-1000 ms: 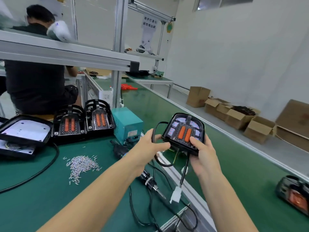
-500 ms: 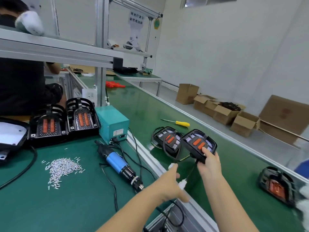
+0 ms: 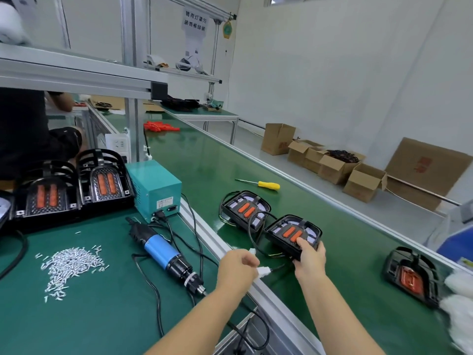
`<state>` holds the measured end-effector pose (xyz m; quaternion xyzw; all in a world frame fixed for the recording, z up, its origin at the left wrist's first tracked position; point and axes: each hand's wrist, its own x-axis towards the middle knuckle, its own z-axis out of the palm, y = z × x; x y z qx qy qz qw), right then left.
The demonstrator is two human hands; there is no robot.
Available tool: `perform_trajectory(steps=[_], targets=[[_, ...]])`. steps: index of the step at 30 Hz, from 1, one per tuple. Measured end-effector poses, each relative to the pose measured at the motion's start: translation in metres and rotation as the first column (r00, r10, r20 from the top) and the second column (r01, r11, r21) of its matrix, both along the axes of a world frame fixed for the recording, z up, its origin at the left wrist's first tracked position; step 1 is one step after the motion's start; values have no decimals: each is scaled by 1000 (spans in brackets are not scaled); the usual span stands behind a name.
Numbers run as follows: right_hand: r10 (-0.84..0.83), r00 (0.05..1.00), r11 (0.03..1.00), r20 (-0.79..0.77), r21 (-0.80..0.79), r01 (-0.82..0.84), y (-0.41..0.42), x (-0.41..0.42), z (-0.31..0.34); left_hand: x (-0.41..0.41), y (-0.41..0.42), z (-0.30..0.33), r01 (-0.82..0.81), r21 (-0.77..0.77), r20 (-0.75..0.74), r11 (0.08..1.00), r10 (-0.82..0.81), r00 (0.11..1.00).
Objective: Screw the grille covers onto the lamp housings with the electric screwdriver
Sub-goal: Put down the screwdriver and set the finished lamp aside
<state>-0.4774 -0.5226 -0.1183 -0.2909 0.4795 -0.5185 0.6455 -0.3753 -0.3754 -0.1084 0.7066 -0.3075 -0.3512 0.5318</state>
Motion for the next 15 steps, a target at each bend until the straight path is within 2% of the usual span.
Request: perform_trajectory(steps=[4, 5, 7, 9, 11, 12, 13, 15], targets=[[50, 960, 996, -276, -51, -67, -6, -4, -2, 8, -7, 4, -185, -34, -301, 982, 166, 939], [57, 936, 995, -347, -61, -84, -7, -7, -2, 8, -8, 6, -190, -43, -343, 981, 165, 925], [42, 891, 991, -452, -97, -96, -5, -11, -4, 5, -5, 5, -117, -70, -307, 991, 91, 947], [0, 879, 980, -478, -176, -96, 3, -15, -10, 3, 1, -1, 58, -102, -170, 993, -75, 983], [-27, 867, 957, -497, -264, -121, 13, -17, -18, 4, 7, -8, 258, -39, 108, 965, -253, 962], [-31, 848, 945, -528, -291, -147, 17, -17, -23, 6, 9, -10, 337, 50, 292, 940, -336, 895], [-33, 826, 937, -562, -305, -170, 20, -17, -26, 8, 10, -12, 386, 150, 458, 910, -410, 789], [-27, 793, 928, -609, -310, -207, 21, -17, -30, 9, 11, -13, 393, 314, 649, 864, -498, 575]])
